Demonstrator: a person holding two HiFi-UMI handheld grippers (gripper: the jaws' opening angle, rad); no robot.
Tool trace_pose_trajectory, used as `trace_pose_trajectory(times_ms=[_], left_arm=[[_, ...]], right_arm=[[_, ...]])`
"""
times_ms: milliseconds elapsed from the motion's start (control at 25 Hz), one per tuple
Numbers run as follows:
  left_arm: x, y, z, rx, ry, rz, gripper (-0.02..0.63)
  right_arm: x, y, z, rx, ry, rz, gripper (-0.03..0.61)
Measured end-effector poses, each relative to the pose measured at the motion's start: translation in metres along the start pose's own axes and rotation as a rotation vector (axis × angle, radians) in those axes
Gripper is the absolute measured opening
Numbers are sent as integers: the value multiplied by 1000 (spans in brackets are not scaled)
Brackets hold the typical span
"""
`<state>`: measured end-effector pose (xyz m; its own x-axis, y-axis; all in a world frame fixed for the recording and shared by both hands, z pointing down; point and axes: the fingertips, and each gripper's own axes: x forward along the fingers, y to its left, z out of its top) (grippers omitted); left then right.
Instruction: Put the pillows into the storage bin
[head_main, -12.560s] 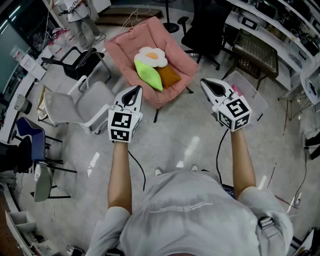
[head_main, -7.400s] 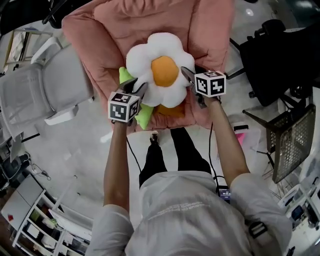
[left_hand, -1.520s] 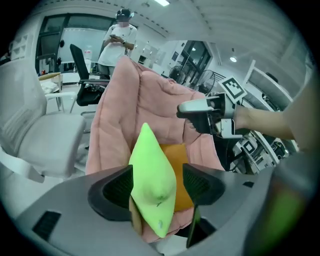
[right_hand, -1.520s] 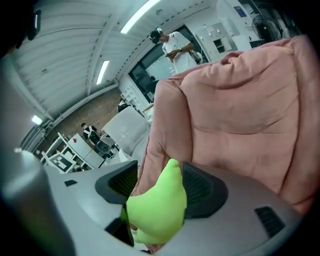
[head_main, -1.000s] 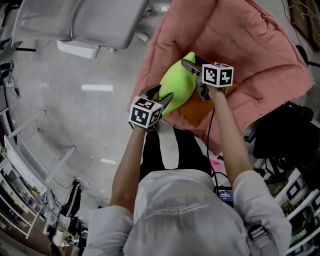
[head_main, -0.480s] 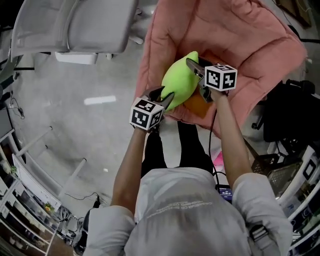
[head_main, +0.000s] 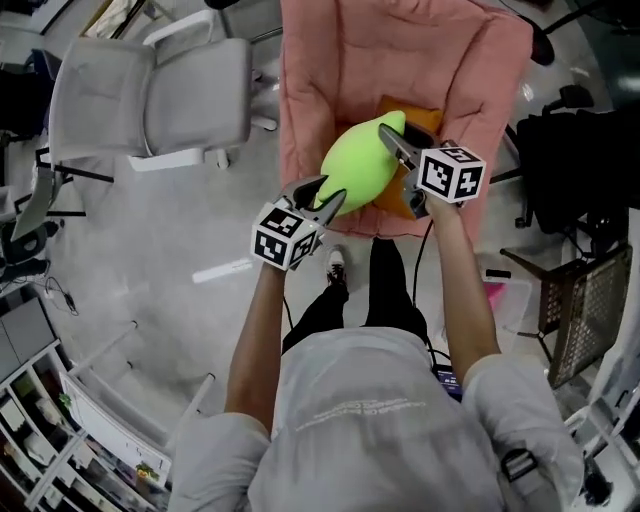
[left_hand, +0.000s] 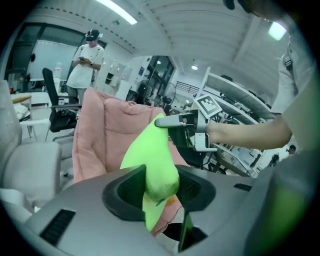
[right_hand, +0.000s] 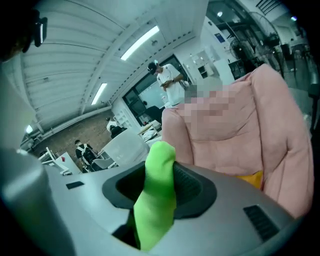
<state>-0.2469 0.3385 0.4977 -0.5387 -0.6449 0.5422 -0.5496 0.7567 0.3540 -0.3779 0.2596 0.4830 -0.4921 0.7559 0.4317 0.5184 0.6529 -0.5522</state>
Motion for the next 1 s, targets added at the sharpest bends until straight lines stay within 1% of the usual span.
trace_pose_trajectory(times_ms=[120, 280, 440, 560, 680, 760, 880, 1000], left_arm=[[-14, -22, 15, 93, -2, -82, 164], [-12, -59, 34, 212, 3, -217, 164], [4, -109, 46, 302, 17, -325, 164], [26, -154, 49, 372, 36, -418, 164], [47, -205, 42, 438, 65, -512, 164], [58, -242, 35, 479, 89, -570, 164], [75, -302, 20, 542, 134, -649, 164], [92, -368, -1, 601, 175, -722, 164]], right_arm=[[-42, 13, 9, 2, -77, -64, 175], [-110, 14, 14, -4, -167, -178, 175], [-178, -1, 10, 30, -238, -272, 175], [-237, -20, 0, 69, -306, -366, 175], [-301, -38, -22, 120, -379, -461, 175], [-344, -49, -41, 174, -432, -512, 175], [-410, -65, -77, 261, -492, -572, 174], [-480, -79, -117, 320, -544, -627, 175]])
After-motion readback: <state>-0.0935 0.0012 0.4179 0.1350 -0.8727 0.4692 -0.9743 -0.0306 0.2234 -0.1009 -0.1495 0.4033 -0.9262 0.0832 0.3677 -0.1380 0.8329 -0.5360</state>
